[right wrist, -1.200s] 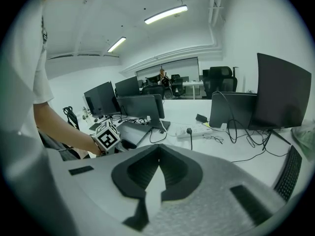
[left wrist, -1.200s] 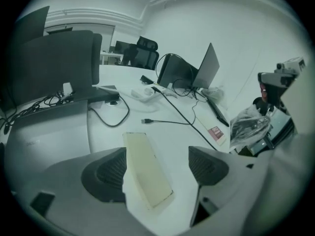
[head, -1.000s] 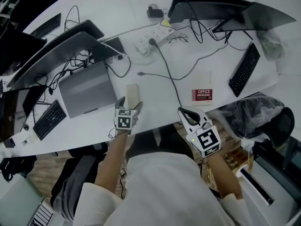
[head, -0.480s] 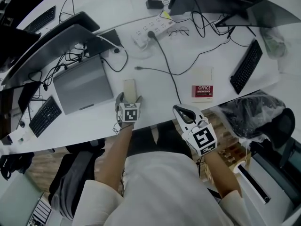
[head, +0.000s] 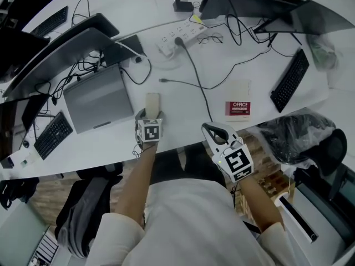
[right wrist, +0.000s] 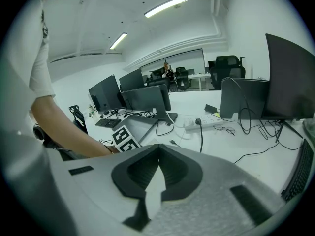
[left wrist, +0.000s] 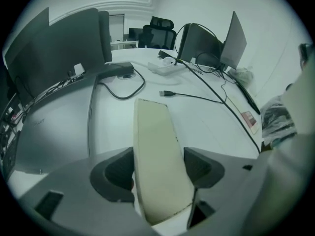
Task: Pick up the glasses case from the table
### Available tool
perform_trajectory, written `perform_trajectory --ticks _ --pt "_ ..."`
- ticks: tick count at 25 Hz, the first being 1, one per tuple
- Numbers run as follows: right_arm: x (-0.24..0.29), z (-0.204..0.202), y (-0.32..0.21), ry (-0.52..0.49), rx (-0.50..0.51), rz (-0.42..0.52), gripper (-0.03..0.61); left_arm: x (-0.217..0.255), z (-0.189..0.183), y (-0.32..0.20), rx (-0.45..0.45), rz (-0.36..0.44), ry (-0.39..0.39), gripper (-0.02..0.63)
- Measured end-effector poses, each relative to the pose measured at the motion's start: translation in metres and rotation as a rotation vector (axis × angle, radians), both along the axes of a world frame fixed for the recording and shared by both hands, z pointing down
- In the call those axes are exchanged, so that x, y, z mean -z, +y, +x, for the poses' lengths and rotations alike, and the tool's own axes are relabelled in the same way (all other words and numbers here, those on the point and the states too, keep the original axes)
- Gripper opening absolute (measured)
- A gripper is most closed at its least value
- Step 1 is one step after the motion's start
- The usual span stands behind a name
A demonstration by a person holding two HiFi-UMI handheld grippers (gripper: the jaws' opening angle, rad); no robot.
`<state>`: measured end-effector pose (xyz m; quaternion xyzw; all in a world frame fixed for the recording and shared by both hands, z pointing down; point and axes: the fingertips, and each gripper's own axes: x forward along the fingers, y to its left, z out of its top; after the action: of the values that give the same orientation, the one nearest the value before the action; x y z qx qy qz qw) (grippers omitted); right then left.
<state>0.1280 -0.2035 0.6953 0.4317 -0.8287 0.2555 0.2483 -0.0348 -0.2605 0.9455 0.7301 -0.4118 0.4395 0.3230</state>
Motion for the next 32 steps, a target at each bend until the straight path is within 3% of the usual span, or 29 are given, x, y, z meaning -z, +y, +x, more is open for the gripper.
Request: perform_trajectory --ticks 9,16,21,32 --pt "0.017 0.001 0.001 0.013 0.006 0.037 -0.002 0.031 0.0 0.0 0.016 0.03 0.083 0.307" --pt "0.036 -0.002 0.003 0.019 0.025 0.073 -0.002 0.083 -0.004 -0.004 0.035 0.081 0.167 0.307" --pt "0.063 -0.004 -0.006 -0.013 -0.002 0.118 -0.002 0.127 -0.013 -0.012 0.051 0.164 0.22 0.307" --pt "0.102 -0.014 -0.013 0.004 0.041 0.206 -0.002 0.229 -0.034 -0.018 0.076 0.324 0.322 0.307"
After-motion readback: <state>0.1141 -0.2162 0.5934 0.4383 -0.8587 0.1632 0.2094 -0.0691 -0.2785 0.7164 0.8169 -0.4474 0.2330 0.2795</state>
